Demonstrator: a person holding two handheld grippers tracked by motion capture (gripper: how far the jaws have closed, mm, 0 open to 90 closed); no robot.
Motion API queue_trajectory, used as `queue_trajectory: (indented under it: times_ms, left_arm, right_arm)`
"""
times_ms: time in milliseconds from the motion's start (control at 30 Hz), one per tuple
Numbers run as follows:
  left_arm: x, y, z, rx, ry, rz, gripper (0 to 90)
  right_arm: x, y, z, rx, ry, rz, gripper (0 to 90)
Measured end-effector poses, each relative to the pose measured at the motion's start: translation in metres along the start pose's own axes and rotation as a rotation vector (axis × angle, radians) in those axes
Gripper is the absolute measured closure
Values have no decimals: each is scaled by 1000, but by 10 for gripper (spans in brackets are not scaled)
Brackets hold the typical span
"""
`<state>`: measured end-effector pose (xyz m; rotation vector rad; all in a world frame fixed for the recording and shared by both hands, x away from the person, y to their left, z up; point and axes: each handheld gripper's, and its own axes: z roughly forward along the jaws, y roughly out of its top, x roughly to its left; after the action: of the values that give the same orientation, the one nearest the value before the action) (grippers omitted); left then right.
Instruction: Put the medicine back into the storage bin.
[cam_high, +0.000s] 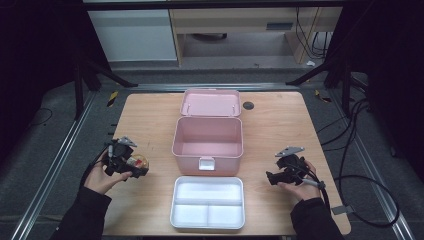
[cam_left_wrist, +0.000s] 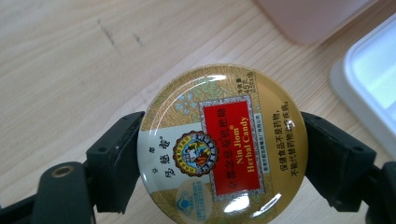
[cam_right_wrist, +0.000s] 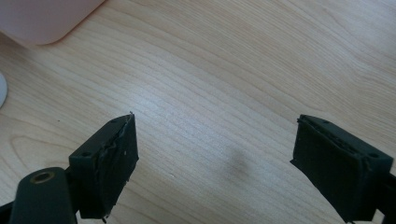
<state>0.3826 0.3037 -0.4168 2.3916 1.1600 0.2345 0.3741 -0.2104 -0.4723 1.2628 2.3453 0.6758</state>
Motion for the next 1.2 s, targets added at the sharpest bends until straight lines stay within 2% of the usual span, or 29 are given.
queue_trajectory:
  times_ms: [133, 233, 333, 533, 600, 733, 900, 1167, 1200]
  left_arm:
    - [-2, 8, -2, -15, -18, 17, 199]
    - [-2, 18, -5, -19, -12, 33, 200]
    - [-2, 30, -11, -24, -5, 55, 199]
    - [-5, 59, -27, -51, -19, 100, 200]
    - [-10, 71, -31, -63, -31, 126, 200]
    - [-20, 93, -37, -80, -21, 167, 200]
    - [-29, 118, -41, -100, -25, 197, 200]
    - [-51, 152, -36, -117, -32, 250, 200]
    - [-54, 157, -34, -107, -34, 262, 200]
  right_arm:
    - [0, 0, 1, 1, -8, 5, 143]
    - [-1, 1, 2, 3, -7, 9, 143]
    - [-1, 1, 2, 5, -7, 8, 143]
    - [-2, 1, 3, 7, -5, 5, 143]
    - [-2, 1, 3, 7, -7, 6, 143]
    - [-2, 1, 3, 5, -8, 8, 143]
    - [-2, 1, 3, 4, -9, 7, 142]
    - [-2, 0, 3, 4, -11, 9, 140]
    - [-2, 0, 3, 4, -11, 9, 140]
